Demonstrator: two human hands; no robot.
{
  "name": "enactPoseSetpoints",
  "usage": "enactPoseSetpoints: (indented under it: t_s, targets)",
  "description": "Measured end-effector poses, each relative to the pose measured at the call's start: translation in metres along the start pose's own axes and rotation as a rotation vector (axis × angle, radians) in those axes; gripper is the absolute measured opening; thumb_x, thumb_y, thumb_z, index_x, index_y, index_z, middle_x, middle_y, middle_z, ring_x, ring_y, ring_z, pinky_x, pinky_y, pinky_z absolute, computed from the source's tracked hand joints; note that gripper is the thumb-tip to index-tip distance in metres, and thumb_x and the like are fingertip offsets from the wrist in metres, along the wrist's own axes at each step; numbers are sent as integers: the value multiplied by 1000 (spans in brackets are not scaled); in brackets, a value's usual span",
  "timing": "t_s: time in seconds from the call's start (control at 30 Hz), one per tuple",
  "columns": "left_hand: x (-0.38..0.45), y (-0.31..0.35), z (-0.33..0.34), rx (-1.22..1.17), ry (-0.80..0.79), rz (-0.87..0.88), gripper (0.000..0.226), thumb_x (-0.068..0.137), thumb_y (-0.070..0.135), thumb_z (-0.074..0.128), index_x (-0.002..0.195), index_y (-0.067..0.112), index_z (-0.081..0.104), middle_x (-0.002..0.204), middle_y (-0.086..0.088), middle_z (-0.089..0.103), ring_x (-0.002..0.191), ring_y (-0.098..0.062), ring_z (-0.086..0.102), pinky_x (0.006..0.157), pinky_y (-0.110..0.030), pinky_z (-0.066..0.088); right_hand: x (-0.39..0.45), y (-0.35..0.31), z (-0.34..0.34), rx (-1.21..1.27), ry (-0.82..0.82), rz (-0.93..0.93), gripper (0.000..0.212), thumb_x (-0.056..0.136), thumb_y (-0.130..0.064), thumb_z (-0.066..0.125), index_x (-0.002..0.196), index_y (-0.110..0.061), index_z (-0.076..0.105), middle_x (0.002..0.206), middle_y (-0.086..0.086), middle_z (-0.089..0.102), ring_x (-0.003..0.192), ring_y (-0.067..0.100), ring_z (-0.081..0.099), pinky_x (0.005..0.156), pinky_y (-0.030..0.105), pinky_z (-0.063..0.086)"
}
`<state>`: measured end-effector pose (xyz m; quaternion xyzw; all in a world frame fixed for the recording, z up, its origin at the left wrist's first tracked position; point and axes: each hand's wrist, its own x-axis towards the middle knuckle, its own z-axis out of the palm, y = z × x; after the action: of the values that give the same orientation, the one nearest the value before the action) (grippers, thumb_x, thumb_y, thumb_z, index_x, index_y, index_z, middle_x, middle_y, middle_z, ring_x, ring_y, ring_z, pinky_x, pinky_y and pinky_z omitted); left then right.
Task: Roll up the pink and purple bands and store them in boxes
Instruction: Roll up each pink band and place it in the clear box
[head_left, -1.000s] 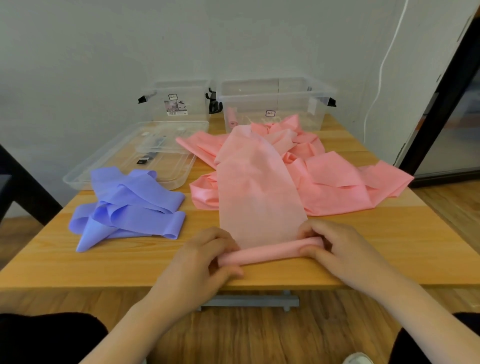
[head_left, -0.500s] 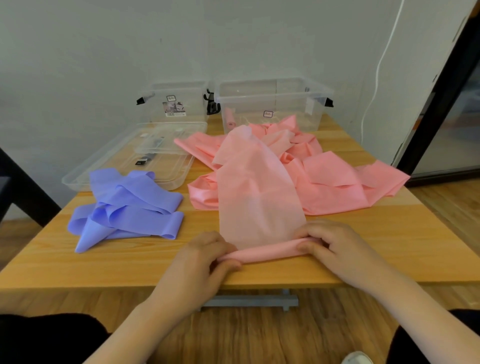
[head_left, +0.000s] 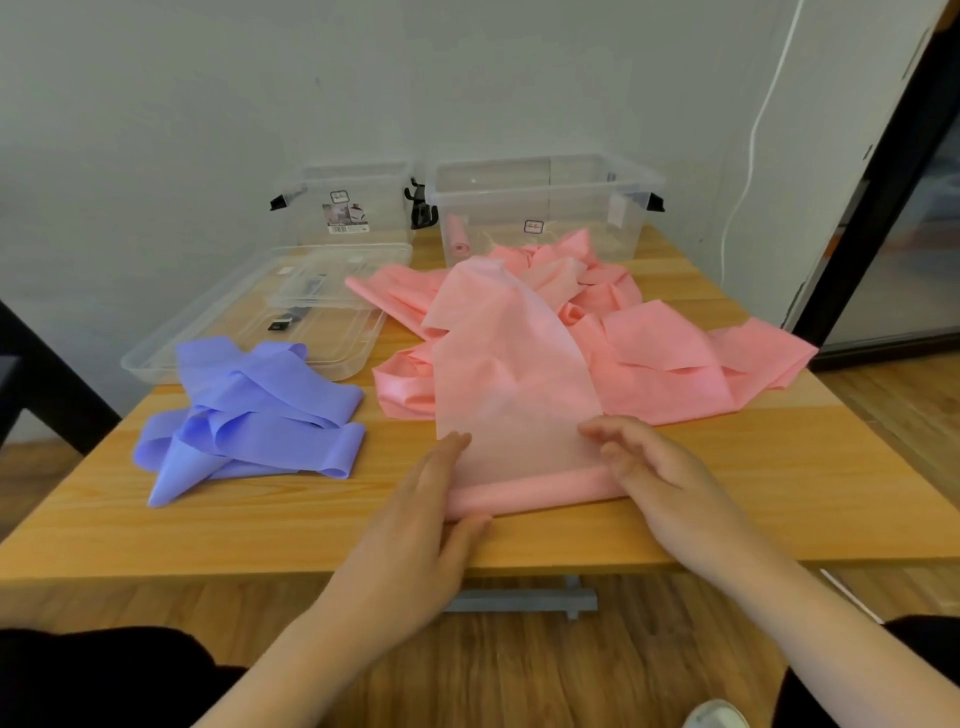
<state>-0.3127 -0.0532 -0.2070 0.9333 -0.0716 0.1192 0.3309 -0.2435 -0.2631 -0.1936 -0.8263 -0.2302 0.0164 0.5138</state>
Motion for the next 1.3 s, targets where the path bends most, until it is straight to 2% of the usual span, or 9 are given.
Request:
enactPoseSetpoints:
  t_s: [0.13, 0.4, 0.47, 0.57, 0.73, 0.87, 1.0, 1.13, 1.3]
  targets:
    - [4, 10, 9, -38, -54, 49, 60, 91, 18, 51, 130, 44, 13, 141, 21, 21, 131, 11, 15, 104, -3, 11, -2, 0, 10, 24, -93, 62, 32, 95, -19, 45, 103, -50, 44, 120, -30, 44, 113, -11, 40, 89, 5, 31]
    - [12, -8, -4, 18, 79, 56, 20, 84, 7, 61, 96, 22, 67, 89, 26, 56, 91, 9, 51, 74, 0, 34, 4, 9, -8, -376, -50, -52, 24, 87, -16, 60, 85, -39, 56, 94, -20, 58, 93, -7, 48, 79, 3, 32]
    - [13, -7, -4, 6, 117, 36, 21, 85, 5, 61, 97, 20, 68, 85, 28, 56, 86, 18, 50, 71, 2, 34, 3, 10, -6, -382, -2, -52, 21, 88, -18, 57, 85, -39, 55, 91, -18, 58, 88, -8, 48, 75, 3, 32]
    - [15, -9, -5, 3, 175, 49, 17, 77, 14, 72, 92, 22, 66, 80, 23, 57, 76, 5, 53, 64, -2, 37, 1, 12, -4, -455, 113, -44, 19, 80, -26, 63, 82, -37, 48, 81, -16, 55, 76, -3, 49, 63, 12, 35]
    - [18, -18, -18, 12, -76, 160, 29, 67, 52, 61, 88, 31, 62, 90, 21, 56, 87, 6, 51, 73, -5, 38, 3, 10, -8, -555, 47, -182, 21, 73, -18, 70, 71, -29, 53, 75, -18, 48, 77, 2, 45, 68, 21, 37]
    - [16, -18, -14, 16, -5, 160, 32, 79, 43, 50, 90, 20, 70, 81, 21, 61, 81, 7, 54, 70, -4, 38, 5, 10, -19, -494, -127, -190, 16, 74, -23, 74, 87, -28, 66, 89, -23, 55, 90, -1, 50, 79, 16, 37]
    - [15, -15, -11, -12, 40, 134, 29, 81, 37, 55, 103, 22, 67, 88, 33, 54, 84, 17, 52, 73, 0, 36, 8, 17, -13, -463, -69, -164, 18, 87, -15, 60, 100, -22, 69, 90, -28, 53, 90, -5, 48, 82, 4, 31]
    - [14, -19, -8, 52, -26, 187, 35, 77, 47, 54, 98, 23, 67, 94, 22, 54, 90, 8, 50, 78, -4, 36, 6, 15, -14, -369, -32, -97, 27, 84, -21, 62, 88, -46, 53, 96, -23, 56, 92, -6, 51, 81, 7, 35]
    - [11, -12, -7, -18, 83, 110, 16, 82, 30, 52, 95, 31, 61, 77, 25, 58, 80, 11, 54, 66, -1, 36, 6, 13, -14, -431, -138, -153, 31, 77, -18, 71, 83, -43, 52, 91, -22, 56, 92, -4, 49, 80, 10, 33]
